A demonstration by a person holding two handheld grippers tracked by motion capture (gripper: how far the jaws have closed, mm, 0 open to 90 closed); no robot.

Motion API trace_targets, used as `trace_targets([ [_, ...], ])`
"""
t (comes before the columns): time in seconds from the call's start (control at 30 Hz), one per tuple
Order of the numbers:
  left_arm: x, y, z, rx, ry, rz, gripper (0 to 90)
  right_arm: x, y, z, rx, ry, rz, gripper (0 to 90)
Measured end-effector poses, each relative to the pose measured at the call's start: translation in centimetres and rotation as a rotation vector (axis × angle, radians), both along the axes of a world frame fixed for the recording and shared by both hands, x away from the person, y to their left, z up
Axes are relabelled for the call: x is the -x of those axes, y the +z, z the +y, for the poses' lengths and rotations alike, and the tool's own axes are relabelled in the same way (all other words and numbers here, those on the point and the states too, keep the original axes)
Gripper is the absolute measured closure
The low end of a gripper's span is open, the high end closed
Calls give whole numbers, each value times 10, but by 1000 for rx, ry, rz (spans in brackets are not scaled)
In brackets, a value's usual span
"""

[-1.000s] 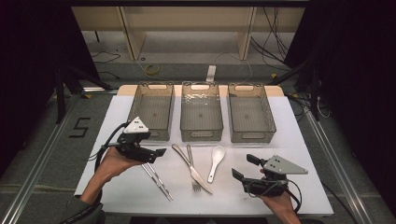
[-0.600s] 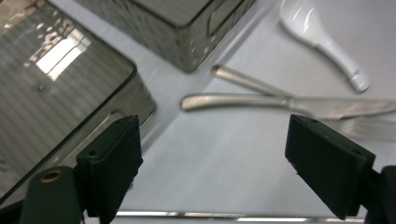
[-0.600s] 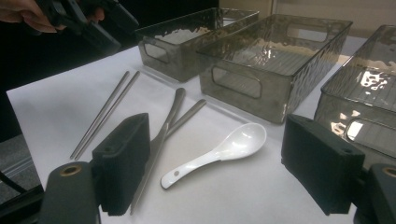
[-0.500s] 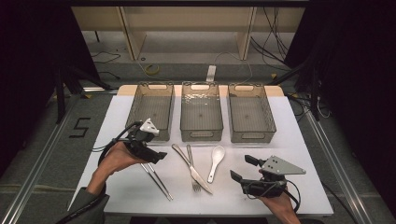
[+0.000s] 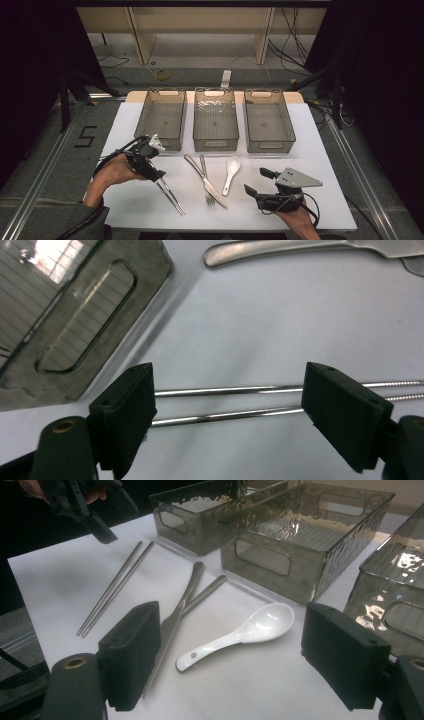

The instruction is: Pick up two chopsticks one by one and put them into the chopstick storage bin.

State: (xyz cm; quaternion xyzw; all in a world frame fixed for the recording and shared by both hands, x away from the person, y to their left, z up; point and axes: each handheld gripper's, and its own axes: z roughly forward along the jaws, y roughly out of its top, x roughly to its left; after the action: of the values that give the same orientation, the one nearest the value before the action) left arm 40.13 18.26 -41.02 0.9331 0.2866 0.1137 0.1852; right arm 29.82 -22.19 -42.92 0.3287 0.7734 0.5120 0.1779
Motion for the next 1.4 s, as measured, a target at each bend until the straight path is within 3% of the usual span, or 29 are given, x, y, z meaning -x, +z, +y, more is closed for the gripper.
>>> trace_targets([
  [0.2, 0, -6, 2, -1, -25, 12, 210, 0, 0, 1, 4, 5, 5, 248],
  [0.47, -2, -17, 3, -48, -50, 43, 210, -1, -1, 1, 10, 10, 9, 248],
  [0.7, -1, -26, 5, -92, -102, 67, 215, -1, -1, 2, 15, 18, 21, 248],
  [0.83, 0, -29, 6, -88, -126, 77, 226, -2, -2, 2, 19, 18, 27, 248],
  [0.93, 1, -31, 7, -111, -151, 76, 244, -2, -2, 2, 20, 18, 29, 248],
  [1.03, 1, -35, 6, -107, -164, 74, 273, -2, -2, 2, 24, 21, 30, 248],
  [1.13, 2, -39, 5, -132, -211, 73, 297, -2, -2, 3, 28, 23, 33, 248],
  [1.33, 1, -45, 2, -156, -263, 94, 346, -3, -3, 4, 34, 26, 40, 248],
  [1.4, 1, -45, 2, -160, -275, 82, 366, -3, -3, 4, 38, 30, 38, 249],
])
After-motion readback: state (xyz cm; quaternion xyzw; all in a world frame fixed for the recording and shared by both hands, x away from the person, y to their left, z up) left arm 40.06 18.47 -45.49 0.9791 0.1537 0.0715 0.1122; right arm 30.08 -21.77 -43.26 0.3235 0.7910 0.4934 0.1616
